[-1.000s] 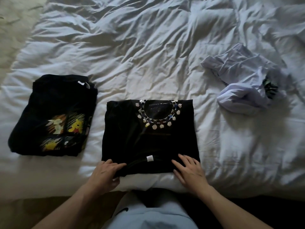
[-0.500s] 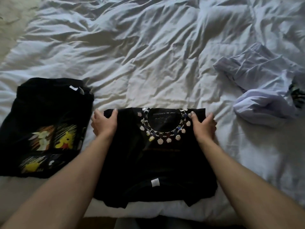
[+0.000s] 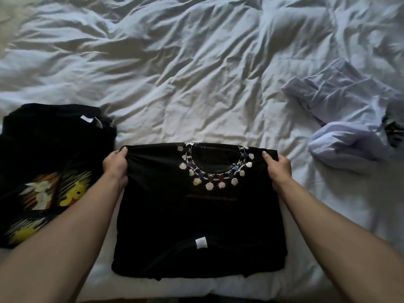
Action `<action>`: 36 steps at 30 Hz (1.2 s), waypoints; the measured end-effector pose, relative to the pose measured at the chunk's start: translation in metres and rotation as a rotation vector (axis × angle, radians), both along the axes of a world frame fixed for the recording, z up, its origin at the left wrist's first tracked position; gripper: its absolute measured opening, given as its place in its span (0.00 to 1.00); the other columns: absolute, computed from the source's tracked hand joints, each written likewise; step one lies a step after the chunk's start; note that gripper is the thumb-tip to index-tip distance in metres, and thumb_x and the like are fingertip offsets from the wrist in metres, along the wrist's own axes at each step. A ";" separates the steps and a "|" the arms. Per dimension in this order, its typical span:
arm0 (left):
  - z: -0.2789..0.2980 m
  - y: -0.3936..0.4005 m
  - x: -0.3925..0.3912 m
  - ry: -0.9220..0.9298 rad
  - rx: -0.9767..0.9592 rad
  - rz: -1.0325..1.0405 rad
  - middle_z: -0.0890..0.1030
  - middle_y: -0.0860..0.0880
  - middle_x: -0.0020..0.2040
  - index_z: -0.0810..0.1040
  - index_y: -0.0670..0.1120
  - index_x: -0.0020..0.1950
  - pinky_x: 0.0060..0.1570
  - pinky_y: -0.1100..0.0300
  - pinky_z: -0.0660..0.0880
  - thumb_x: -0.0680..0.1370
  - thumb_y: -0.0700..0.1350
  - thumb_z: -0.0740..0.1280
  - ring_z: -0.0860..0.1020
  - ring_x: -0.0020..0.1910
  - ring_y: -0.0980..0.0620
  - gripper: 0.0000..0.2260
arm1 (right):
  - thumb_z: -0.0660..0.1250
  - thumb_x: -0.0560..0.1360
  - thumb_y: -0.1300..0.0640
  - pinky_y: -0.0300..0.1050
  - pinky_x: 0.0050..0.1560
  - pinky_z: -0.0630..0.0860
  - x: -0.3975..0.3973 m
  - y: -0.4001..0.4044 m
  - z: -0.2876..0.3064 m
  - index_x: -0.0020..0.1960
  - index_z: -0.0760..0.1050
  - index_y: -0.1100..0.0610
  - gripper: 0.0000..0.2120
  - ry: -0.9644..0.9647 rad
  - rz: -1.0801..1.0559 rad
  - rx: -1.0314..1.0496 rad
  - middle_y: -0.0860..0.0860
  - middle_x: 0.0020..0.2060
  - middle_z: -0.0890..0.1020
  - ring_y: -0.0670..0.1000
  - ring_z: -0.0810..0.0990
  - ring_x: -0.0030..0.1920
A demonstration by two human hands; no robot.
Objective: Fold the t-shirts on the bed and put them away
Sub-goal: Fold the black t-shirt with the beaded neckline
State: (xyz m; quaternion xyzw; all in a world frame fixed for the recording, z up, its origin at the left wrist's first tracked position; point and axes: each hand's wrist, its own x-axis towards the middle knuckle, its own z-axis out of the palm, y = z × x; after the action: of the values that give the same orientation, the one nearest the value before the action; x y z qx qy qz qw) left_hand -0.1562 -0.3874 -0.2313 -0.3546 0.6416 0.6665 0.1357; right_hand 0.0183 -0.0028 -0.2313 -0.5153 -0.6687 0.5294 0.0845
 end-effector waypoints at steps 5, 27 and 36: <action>-0.010 -0.015 -0.010 -0.083 0.103 0.056 0.80 0.46 0.43 0.79 0.46 0.47 0.42 0.54 0.79 0.77 0.42 0.62 0.79 0.44 0.45 0.06 | 0.70 0.76 0.47 0.50 0.52 0.78 0.005 -0.001 0.012 0.45 0.79 0.56 0.12 0.031 0.028 -0.005 0.53 0.43 0.84 0.56 0.82 0.47; 0.076 0.162 0.071 0.599 -1.011 -1.639 0.66 0.46 0.75 0.63 0.50 0.77 0.70 0.47 0.62 0.76 0.55 0.68 0.64 0.72 0.43 0.31 | 0.70 0.72 0.38 0.51 0.60 0.69 0.147 -0.110 0.061 0.66 0.68 0.59 0.32 -0.505 0.030 0.085 0.59 0.64 0.74 0.61 0.73 0.64; 0.067 0.278 0.082 0.519 -0.947 -1.852 0.71 0.43 0.69 0.67 0.49 0.74 0.66 0.46 0.64 0.75 0.54 0.68 0.68 0.70 0.41 0.28 | 0.75 0.65 0.36 0.48 0.51 0.76 0.171 -0.091 0.048 0.54 0.77 0.55 0.27 -0.423 0.114 -0.270 0.50 0.47 0.83 0.55 0.81 0.52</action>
State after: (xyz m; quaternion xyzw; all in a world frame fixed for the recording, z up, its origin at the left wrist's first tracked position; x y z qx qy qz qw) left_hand -0.0746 -0.1092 -0.1642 0.4061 0.8632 0.0424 0.2968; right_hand 0.1894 -0.0934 -0.1830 -0.5826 -0.6226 0.4983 -0.1569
